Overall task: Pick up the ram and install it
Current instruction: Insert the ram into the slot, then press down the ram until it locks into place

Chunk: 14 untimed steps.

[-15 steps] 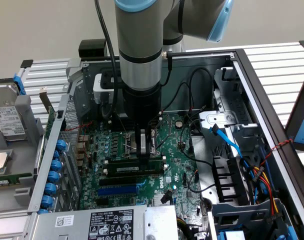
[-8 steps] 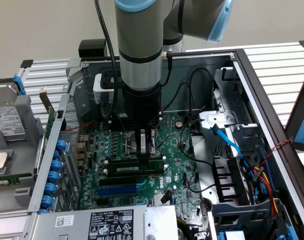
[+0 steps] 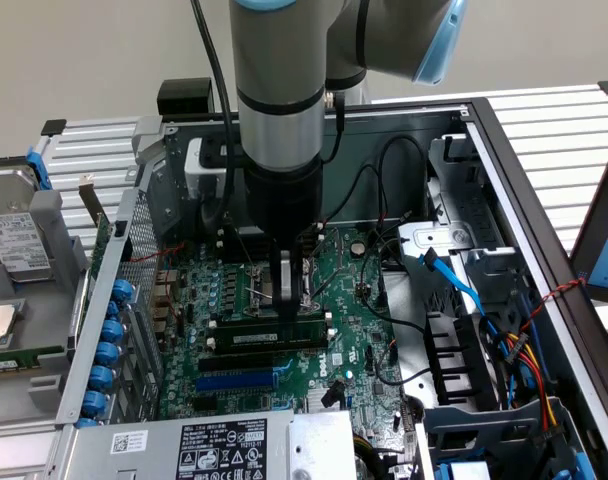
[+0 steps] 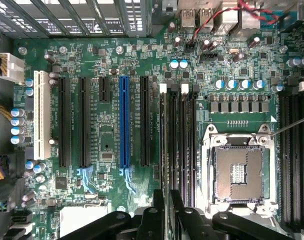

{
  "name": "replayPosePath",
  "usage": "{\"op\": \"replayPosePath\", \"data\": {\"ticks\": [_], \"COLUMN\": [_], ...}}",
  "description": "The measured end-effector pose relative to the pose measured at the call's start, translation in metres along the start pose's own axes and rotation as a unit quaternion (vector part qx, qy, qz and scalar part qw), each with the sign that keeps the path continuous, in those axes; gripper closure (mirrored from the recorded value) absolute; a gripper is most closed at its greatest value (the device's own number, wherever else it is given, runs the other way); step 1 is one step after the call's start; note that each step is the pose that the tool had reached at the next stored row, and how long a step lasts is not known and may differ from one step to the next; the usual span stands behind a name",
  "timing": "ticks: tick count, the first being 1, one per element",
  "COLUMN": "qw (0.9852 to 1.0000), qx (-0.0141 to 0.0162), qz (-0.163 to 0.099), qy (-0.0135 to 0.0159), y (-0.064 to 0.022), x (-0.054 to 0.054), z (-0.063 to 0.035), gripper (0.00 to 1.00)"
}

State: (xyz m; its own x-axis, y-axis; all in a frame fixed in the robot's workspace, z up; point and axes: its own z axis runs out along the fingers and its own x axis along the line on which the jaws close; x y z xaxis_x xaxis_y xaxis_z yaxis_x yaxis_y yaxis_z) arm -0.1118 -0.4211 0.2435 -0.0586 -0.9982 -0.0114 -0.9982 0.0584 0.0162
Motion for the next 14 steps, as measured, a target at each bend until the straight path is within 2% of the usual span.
{"op": "replayPosePath", "data": {"ticks": [5,14], "qw": [1.0000,1.0000], "qx": [0.0000,0.0000], "qz": [0.000,0.000], "qy": [0.0000,0.0000], "y": [0.0001,0.0002], "x": [-0.0001,-0.0001], "z": [-0.0100,-0.0108], "gripper": [0.80,0.80]}}
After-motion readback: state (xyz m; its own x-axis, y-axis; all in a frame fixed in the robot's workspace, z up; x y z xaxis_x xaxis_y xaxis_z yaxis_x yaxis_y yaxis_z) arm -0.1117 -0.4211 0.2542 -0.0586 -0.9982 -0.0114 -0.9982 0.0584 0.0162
